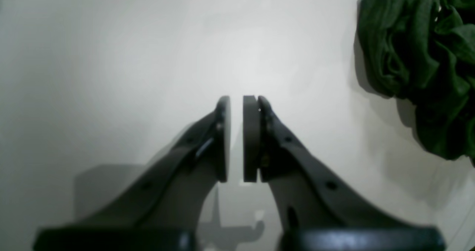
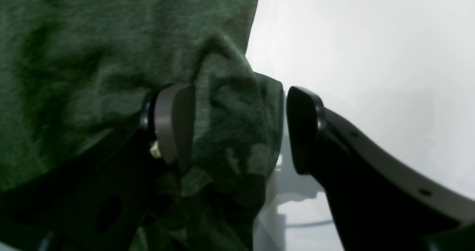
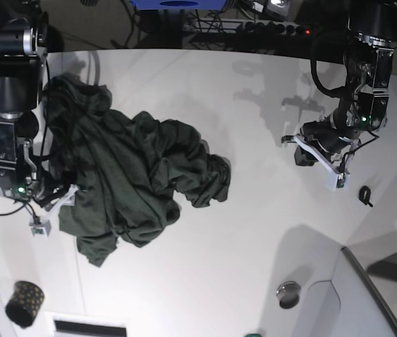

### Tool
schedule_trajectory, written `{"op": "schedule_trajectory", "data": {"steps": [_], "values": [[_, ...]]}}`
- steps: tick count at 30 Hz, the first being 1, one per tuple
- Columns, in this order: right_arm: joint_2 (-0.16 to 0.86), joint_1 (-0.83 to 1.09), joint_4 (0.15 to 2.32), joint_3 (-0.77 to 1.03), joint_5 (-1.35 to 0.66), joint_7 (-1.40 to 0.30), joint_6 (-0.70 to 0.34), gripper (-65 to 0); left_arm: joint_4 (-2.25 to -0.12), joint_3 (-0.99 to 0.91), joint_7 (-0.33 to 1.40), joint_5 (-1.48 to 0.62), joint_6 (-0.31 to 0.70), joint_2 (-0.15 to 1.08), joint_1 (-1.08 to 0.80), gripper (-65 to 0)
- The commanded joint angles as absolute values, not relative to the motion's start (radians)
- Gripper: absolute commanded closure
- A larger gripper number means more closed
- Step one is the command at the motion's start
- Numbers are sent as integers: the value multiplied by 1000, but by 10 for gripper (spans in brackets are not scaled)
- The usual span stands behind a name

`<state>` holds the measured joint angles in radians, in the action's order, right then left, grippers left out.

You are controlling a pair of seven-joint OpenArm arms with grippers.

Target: Layout the t-shirt on the table in an organized manner, then fold the t-shirt properly

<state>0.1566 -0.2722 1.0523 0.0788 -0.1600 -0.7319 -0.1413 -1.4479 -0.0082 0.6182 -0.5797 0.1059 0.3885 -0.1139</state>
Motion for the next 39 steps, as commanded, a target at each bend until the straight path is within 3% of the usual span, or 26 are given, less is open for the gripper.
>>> {"op": "schedule_trajectory", "data": {"steps": [1, 3, 4, 5, 7, 8, 10, 12, 21, 31, 39], "values": [[165, -302, 1059, 82, -165, -716, -145, -368, -1461, -12, 602, -587, 110, 403, -102, -64], [165, -302, 1059, 82, -166, -717, -147, -363, -1461, -15, 602, -587, 110, 403, -102, -64], [165, -302, 1061, 82, -166, -719, -163, -329, -1461, -15, 602, -587, 110, 403, -102, -64], [165, -302, 1063, 84, -166, -720, -189, -266, -1461, -15, 602, -587, 110, 403, -102, -64], [165, -302, 1063, 90, -166, -725, -236, -62, -1461, -15, 602, -587, 110, 403, -102, -64], [163, -302, 1064, 91, -166, -740, -242, 0, -1461, -15, 602, -587, 110, 403, -102, -63], [154, -300, 1099, 91, -166, -756, -242, -29, -1461, -16, 602, -587, 110, 403, -102, -63], [153, -289, 1165, 91, -166, -768, -240, 0, -1461, -15, 602, -587, 110, 403, -102, -63], [151, -196, 1566, 93, -165, -967, -240, -6, -1461, -12, 602, -587, 110, 401, -102, -61], [76, 124, 1992, 82, -166, -1073, -252, -6, -1461, -21, 602, -587, 110, 401, -99, -59], [30, 329, 1991, 84, -166, -1078, -475, -6, -1463, -13, 602, -587, 110, 406, -84, -59]]}}
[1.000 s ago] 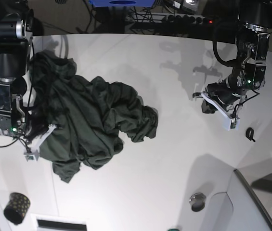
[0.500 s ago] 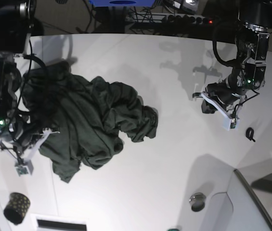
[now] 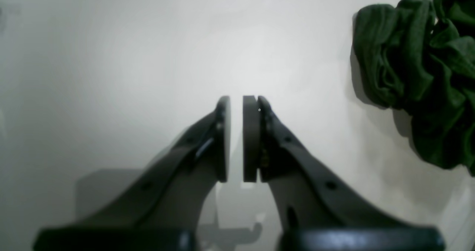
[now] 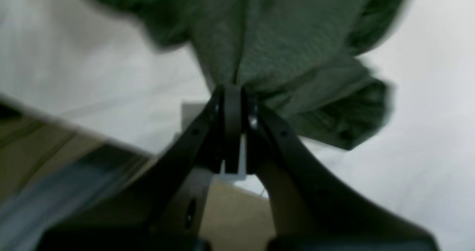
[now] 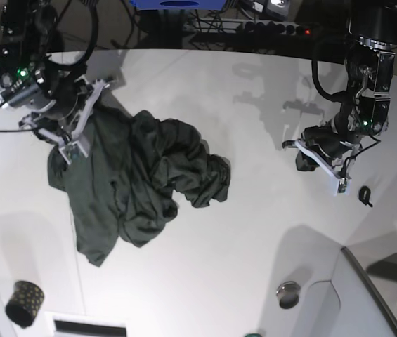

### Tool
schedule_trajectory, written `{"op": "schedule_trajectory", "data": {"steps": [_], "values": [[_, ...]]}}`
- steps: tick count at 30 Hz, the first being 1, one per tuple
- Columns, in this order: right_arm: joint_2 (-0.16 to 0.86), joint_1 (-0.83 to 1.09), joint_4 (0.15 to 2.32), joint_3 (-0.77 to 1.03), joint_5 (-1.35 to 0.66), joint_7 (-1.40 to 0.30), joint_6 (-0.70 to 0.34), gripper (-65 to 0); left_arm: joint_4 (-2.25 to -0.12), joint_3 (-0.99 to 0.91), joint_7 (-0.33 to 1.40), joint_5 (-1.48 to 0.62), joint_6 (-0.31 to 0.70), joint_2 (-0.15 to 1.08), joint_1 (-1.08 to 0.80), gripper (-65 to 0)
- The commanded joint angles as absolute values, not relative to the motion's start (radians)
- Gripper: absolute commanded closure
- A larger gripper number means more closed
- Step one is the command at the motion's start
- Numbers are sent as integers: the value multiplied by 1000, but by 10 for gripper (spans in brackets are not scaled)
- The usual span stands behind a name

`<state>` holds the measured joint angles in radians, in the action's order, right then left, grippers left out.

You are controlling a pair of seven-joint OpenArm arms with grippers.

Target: Layout the t-shirt on the table in an organized manner, then fold the t-shirt properly

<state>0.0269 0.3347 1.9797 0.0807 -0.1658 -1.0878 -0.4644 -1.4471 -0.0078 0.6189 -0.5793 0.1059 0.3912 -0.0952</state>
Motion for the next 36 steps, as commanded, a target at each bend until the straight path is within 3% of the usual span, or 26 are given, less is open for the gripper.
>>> {"op": "schedule_trajectory", "data": {"steps": [1, 8, 14, 20, 24, 28, 36], "values": [[31, 343, 1975, 84, -166, -1078, -487, -6, -1465, -12, 602, -587, 110, 406, -76, -59], [79, 355, 1851, 91, -162, -1078, -506, -38, -1461, -10, 602, -587, 110, 407, -59, -59], [76, 369, 2018, 91, -160, -1076, -499, -308, -1461, -18, 602, -587, 110, 407, -68, -63], [70, 191, 1979, 53, -159, -1069, -498, -318, -1461, -21, 602, -587, 110, 410, -84, -64], [73, 99, 1954, -65, -128, -1076, -394, -326, -1463, -21, 601, -587, 110, 421, -101, -64], [68, 62, 1897, -193, -76, -1078, -343, -326, -1468, -21, 599, -587, 110, 423, -111, -66], [74, 62, 1770, -203, -73, -1017, -329, -321, -1498, 1, 598, -587, 116, 409, -113, -66]]}}
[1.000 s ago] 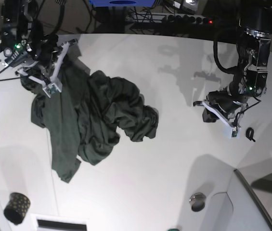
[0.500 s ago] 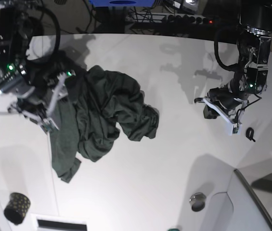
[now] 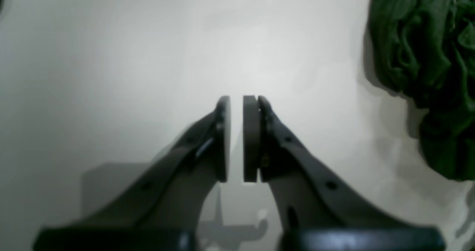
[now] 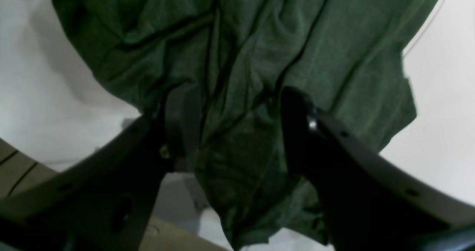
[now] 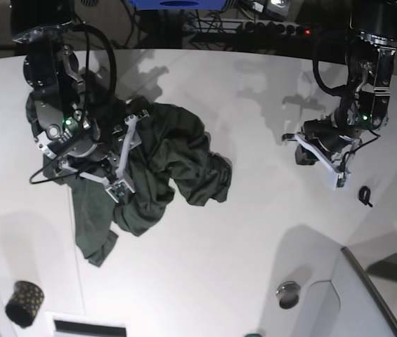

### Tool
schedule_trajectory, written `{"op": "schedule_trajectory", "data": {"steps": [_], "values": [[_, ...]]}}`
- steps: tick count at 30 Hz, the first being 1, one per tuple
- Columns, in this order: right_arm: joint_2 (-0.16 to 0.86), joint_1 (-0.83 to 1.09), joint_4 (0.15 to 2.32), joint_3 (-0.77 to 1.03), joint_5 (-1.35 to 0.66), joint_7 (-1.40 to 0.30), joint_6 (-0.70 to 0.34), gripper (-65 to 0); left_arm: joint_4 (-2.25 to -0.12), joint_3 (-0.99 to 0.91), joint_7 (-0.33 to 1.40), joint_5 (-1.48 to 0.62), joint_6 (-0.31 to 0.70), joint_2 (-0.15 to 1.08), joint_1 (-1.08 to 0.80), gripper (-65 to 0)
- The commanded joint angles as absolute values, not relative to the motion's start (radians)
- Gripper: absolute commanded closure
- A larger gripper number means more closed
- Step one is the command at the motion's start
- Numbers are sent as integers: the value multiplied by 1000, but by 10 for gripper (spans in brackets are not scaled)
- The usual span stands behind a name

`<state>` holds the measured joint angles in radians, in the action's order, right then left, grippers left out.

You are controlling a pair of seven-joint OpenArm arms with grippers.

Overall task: Layout the t-shirt on the table in an organized manner, then fold the t-shirt properly
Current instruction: 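Grasp the shirt with the left gripper and stretch it away from the right gripper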

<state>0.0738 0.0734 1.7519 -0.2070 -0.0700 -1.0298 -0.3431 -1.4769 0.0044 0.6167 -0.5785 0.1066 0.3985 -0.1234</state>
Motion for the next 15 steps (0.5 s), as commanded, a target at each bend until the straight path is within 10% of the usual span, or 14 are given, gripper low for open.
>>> {"op": "schedule_trajectory", "data": {"steps": [1, 12, 15], "values": [[76, 71, 1773, -203, -73, -1012, -311, -321, -1514, 22, 596, -587, 116, 400, -110, -66], [110, 82, 1764, -206, -73, -1006, -211, -318, -1369, 378, 593, -587, 116, 271, 150, -66], [117, 81, 1738, -203, -73, -1006, -211, -233, -1230, 455, 547, -587, 116, 206, 229, -64]]}}
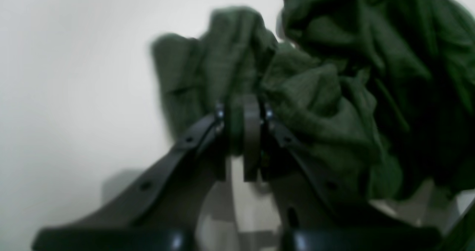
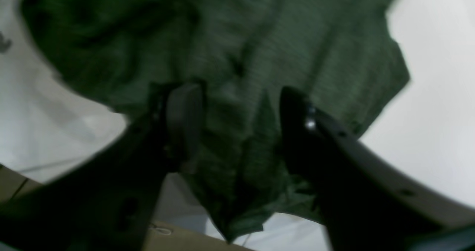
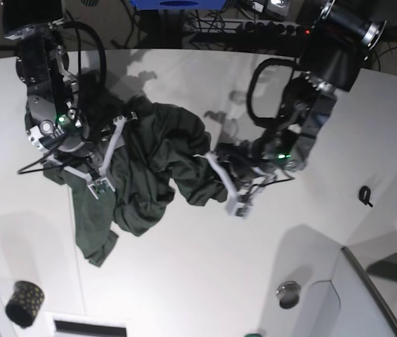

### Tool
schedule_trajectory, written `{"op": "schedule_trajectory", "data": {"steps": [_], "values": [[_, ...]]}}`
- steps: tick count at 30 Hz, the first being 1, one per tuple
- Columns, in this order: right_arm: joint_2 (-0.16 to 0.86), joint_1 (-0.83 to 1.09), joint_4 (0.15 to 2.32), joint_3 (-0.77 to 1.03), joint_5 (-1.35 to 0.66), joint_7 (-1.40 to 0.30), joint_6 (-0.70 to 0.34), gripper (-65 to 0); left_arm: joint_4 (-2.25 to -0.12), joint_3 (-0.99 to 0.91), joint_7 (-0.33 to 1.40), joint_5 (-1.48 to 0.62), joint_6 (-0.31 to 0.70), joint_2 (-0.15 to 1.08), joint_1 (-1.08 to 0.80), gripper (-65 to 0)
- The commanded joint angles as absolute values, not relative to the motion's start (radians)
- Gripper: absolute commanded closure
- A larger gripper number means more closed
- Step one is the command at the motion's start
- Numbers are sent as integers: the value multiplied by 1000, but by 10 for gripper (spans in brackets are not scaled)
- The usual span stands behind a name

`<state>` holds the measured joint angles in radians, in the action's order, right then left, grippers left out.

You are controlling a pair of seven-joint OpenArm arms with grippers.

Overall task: Layout the t-shirt on the table in an organized manner, then fold the t-shirt properly
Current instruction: 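Grasp the shirt with the left gripper and stretch it away from the right gripper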

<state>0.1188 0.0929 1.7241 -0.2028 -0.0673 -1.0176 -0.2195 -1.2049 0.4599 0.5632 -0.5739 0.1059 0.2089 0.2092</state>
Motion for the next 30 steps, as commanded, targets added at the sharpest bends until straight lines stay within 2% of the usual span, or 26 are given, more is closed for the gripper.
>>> {"op": "schedule_trajectory", "data": {"steps": [1, 3, 6, 10, 15, 17, 24, 30], "values": [[117, 79, 1728, -203, -73, -1006, -216, -159, -1182, 490, 515, -587, 116, 189, 251, -64], [119, 79, 1724, -203, -73, -1006, -216, 0, -1090, 570, 458, -587, 111, 179, 289, -63], [119, 82, 1733, -203, -73, -1007, -216, -15, -978, 651, 401, -587, 111, 170, 317, -61], [128, 107, 1796, -134, -73, -1007, -217, -5, -891, 641, 378, -587, 111, 202, 311, -59], [134, 153, 1917, -45, -74, -1043, -223, -5, -924, 631, 346, -588, 111, 325, 271, -58], [134, 173, 1948, -42, -74, -1056, -260, -5, -934, 631, 338, -588, 111, 366, 269, -58], [131, 231, 1972, -24, -73, -1056, -278, -6, -980, 631, 340, -590, 110, 453, 259, -58], [128, 252, 1977, 206, -73, -1056, -278, -6, -1072, 615, 343, -593, 110, 518, 211, -58]]}}
